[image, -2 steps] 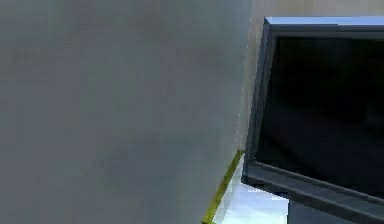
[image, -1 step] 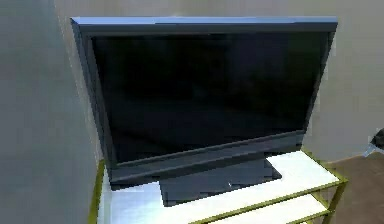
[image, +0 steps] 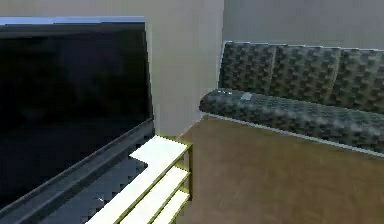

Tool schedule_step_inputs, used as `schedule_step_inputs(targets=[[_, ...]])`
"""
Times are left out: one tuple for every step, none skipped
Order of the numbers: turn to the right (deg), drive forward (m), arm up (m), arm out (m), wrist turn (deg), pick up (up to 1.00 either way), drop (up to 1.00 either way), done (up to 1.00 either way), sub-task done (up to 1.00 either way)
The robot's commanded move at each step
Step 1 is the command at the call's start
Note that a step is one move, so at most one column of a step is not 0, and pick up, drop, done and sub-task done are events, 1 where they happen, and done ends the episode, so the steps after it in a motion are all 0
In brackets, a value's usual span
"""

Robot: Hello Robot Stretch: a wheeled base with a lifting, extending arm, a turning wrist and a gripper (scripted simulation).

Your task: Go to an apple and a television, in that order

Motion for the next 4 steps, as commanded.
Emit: schedule_step_inputs(targets=[[27.0,0.0,0.0,0.0,0.0,0.0,0.0,0.0,0.0],[0.0,0.3,0.0,0.0,0.0,0.0,0.0,0.0,0.0],[-45.0,0.0,0.0,0.0,0.0,0.0,0.0,0.0,0.0],[-18.0,0.0,0.0,0.0,0.0,0.0,0.0,0.0,0.0]])
